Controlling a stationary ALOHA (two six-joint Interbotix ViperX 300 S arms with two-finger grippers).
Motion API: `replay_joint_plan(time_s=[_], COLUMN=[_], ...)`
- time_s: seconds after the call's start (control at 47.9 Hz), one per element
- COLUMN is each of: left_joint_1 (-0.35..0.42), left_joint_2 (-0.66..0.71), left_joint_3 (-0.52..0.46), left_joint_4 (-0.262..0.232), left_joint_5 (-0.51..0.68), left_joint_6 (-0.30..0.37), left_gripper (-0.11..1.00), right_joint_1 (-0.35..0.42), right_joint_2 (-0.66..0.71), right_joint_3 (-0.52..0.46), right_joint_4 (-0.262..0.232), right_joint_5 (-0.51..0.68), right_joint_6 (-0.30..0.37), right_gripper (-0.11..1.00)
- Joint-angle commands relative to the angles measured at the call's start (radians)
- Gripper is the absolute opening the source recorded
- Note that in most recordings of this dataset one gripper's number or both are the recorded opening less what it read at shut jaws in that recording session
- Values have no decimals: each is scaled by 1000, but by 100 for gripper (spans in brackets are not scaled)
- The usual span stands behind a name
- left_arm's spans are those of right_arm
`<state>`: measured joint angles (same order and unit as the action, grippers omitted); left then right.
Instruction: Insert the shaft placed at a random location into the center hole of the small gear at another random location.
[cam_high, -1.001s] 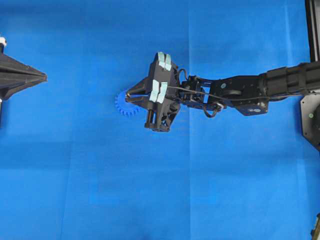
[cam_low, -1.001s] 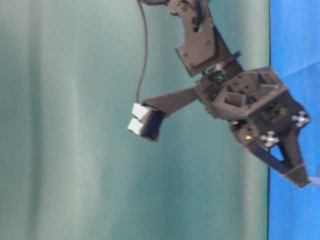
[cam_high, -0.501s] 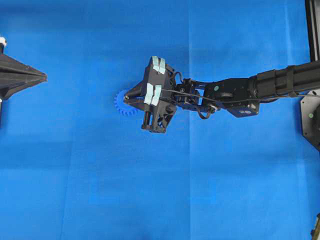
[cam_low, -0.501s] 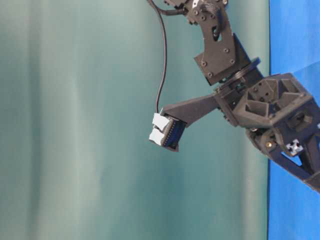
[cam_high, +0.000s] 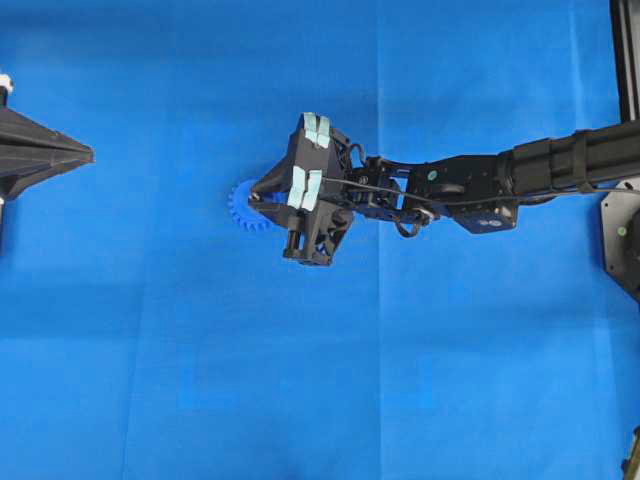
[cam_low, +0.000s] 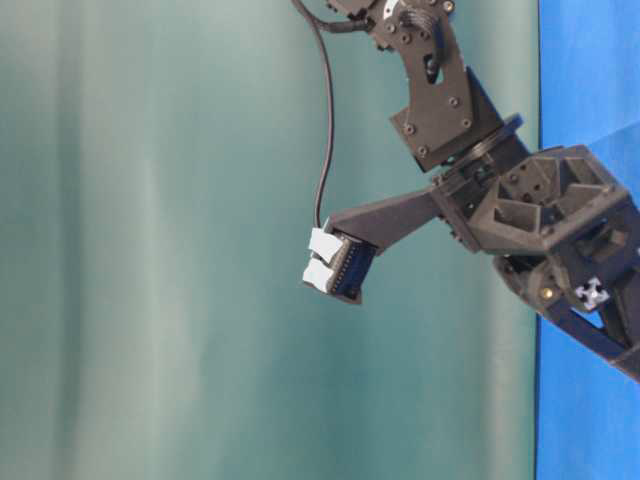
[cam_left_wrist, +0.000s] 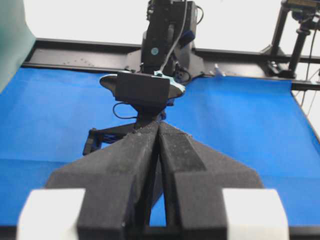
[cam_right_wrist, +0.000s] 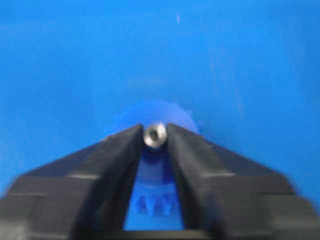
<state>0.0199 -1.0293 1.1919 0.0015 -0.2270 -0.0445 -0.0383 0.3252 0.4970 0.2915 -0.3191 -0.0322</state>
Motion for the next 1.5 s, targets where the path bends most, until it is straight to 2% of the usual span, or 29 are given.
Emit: replay_joint_plan(time_s=[0.0, 0.104, 0.167, 0.376, 0.793, 1.294, 1.481], left_joint_1=[3, 3, 3, 3, 3, 3, 3], left_joint_2=[5, 5, 3, 3, -18, -29, -29], left_joint_3=[-11, -11, -11, -11, -14, -11, -11], left_joint_4=[0, 0, 0, 0, 0, 2, 0], left_joint_5=[-5, 0, 3, 5, 14, 40, 40], left_joint_6=[2, 0, 0, 0, 0, 0, 0], left_gripper=[0, 0, 0, 0, 0, 0, 0], right_joint_1=[-2, -2, -3, -3, -3, -3, -3], right_joint_2=[-43, -74, -95, -195, -479, -704, -752], right_joint_3=[-14, -6, 0, 40, 156, 337, 371], right_joint_4=[3, 3, 2, -2, -3, 0, 0], right_joint_5=[5, 5, 6, 6, 11, 14, 9], right_joint_6=[0, 0, -3, -9, -35, -34, -32], right_gripper=[43, 74, 82, 74, 74, 73, 73])
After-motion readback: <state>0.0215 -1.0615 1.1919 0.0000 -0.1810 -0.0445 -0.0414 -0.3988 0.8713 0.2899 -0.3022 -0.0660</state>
